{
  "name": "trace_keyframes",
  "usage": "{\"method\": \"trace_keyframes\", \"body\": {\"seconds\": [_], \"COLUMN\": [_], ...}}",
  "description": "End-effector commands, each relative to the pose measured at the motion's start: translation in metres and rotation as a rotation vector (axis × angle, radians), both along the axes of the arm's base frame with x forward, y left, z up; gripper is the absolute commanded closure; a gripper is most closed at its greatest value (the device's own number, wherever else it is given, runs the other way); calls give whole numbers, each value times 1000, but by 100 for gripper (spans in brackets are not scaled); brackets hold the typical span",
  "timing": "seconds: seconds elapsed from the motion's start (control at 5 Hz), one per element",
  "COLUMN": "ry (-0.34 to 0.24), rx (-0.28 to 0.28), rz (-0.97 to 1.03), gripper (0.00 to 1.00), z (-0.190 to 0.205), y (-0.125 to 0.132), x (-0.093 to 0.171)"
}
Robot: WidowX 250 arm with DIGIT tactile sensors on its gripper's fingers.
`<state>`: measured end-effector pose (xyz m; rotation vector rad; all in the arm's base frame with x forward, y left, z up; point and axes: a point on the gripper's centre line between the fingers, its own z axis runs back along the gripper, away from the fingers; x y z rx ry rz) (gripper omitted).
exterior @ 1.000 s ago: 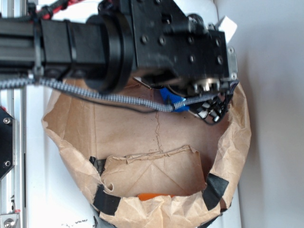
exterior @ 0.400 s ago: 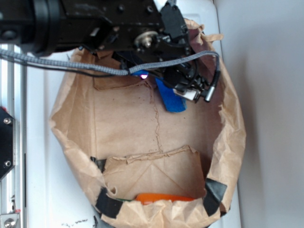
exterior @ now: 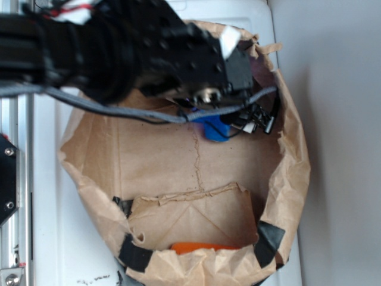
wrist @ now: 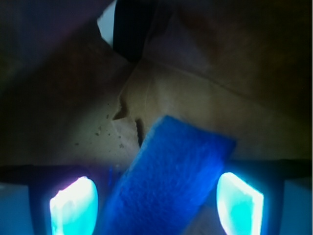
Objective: Grab the blue sponge.
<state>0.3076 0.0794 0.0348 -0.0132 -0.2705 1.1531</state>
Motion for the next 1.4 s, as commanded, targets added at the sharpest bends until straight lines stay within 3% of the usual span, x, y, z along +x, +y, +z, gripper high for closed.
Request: {"method": "trace_keyframes", "body": {"seconds": [0.0, 0.2, 0.6, 0.8, 1.0, 1.2], "ry": [-56, -46, -24, 14, 78, 13], "rx": [14, -25, -175, -177, -79, 29], "rz": [16, -20, -211, -303, -549, -795], "gripper": [100, 100, 100, 100, 100, 100], "z": [18, 42, 112, 127, 130, 133], "y": [3, 0, -14, -18, -17, -19], "x": [5, 0, -25, -35, -43, -52]}}
